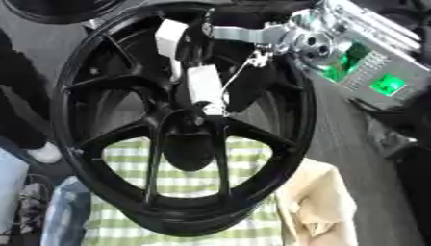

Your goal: Pull the pin out of the wheel hub.

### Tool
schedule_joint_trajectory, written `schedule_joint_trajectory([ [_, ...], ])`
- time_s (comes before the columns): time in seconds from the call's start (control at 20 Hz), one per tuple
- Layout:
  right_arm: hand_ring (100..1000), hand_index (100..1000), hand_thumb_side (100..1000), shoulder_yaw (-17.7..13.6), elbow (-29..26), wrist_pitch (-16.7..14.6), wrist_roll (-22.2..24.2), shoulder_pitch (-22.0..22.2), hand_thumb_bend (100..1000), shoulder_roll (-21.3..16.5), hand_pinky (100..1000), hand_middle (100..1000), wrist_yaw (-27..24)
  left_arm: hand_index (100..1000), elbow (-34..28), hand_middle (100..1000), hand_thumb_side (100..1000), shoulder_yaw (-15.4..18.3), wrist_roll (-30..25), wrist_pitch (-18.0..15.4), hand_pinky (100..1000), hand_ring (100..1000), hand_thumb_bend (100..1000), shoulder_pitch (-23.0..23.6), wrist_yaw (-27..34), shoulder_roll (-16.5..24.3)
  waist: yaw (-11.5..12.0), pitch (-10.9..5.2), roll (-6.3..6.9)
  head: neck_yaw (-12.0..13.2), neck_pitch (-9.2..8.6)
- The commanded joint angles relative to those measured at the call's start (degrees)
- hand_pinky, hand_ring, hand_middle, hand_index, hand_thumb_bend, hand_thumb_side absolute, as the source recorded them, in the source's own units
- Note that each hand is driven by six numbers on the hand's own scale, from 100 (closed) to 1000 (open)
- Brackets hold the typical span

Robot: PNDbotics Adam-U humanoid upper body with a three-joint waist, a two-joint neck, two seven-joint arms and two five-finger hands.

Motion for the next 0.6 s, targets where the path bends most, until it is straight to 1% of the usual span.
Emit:
schedule_joint_trajectory([
  [0.05, 783, 819, 323, -1.36, -0.61, -0.12, -0.78, -0.22, 441, -1.24, 826, 726, 1.04, 763, -0.55, 730, 745, 0.39, 0.09, -0.07, 792, 720, 272, -0.07, -0.25, 0.62, 0.15, -0.72, 0.15, -0.35, 0.08],
  [0.3, 784, 821, 314, -1.53, -0.61, 0.39, -0.79, 0.3, 429, -1.2, 825, 732, 1.38, 763, -0.5, 730, 738, 0.51, 0.23, -0.13, 793, 721, 264, -0.04, -0.32, 0.53, 0.26, -0.53, 0.15, -0.45, 0.08],
  [0.35, 784, 821, 323, -1.54, -0.61, 0.47, -0.78, 0.34, 439, -1.18, 825, 731, 1.46, 762, -0.49, 730, 745, 0.53, 0.27, -0.14, 793, 721, 273, -0.01, -0.33, 0.51, 0.31, -0.46, 0.13, -0.46, 0.08],
  [0.6, 773, 804, 327, -1.51, -0.61, 0.94, -0.51, 0.76, 430, -1.25, 822, 707, 1.89, 761, -0.45, 730, 746, 0.56, 0.37, -0.16, 794, 721, 271, 0.02, -0.38, 0.4, 0.59, -0.07, 0.07, -0.64, 0.08],
])
